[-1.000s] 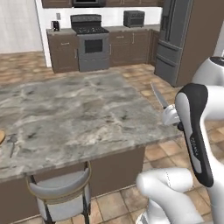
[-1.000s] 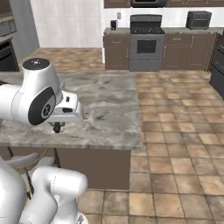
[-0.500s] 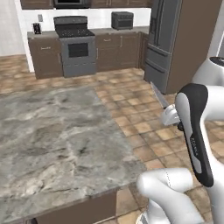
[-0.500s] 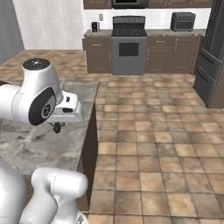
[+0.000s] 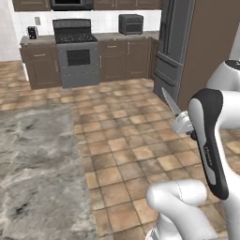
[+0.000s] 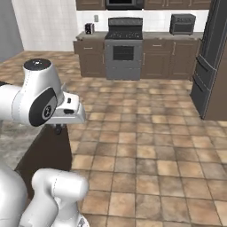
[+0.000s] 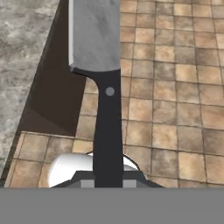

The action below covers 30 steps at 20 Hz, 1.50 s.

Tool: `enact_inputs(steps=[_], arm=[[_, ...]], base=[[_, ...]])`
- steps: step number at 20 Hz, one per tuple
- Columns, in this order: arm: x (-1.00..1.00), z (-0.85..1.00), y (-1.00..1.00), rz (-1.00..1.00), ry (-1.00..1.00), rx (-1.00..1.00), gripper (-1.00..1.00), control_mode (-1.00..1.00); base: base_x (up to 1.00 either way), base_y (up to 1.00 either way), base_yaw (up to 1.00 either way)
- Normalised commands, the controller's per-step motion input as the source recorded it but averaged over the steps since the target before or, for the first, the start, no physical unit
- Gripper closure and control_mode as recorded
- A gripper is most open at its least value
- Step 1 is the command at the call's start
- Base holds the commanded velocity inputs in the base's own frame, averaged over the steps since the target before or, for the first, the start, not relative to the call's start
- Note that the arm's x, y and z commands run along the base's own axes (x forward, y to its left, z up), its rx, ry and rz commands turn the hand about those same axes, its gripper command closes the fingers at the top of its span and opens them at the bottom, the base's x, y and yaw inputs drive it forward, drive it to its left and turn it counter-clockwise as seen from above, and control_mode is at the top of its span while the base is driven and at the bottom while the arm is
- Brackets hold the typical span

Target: Pick up the metallic utensils from the counter and place them in the open drawer. Make sure not to pick up any wooden utensils.

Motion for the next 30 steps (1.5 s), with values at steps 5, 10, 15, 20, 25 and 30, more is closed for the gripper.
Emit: enact_inputs(steps=[5, 10, 15, 20, 25, 30], arm=[[0.00, 0.00, 0.00, 0.00, 0.00, 0.00, 1.00, 1.00], [0.00, 0.00, 0.00, 0.00, 0.00, 0.00, 1.00, 1.00], [0.00, 0.00, 0.00, 0.00, 0.00, 0.00, 1.00, 1.00], [0.00, 0.00, 0.00, 0.00, 0.00, 0.00, 1.00, 1.00], [0.00, 0.00, 0.00, 0.00, 0.00, 0.00, 1.00, 1.00], [0.00, 0.00, 0.00, 0.00, 0.00, 0.00, 1.00, 1.00]], base=[[1.00, -1.00, 0.38], [1.00, -0.68, 0.41], [1.00, -0.35, 0.44], [1.00, -0.35, 0.33], [1.00, -0.41, 0.32], [1.00, -0.56, 0.30]])
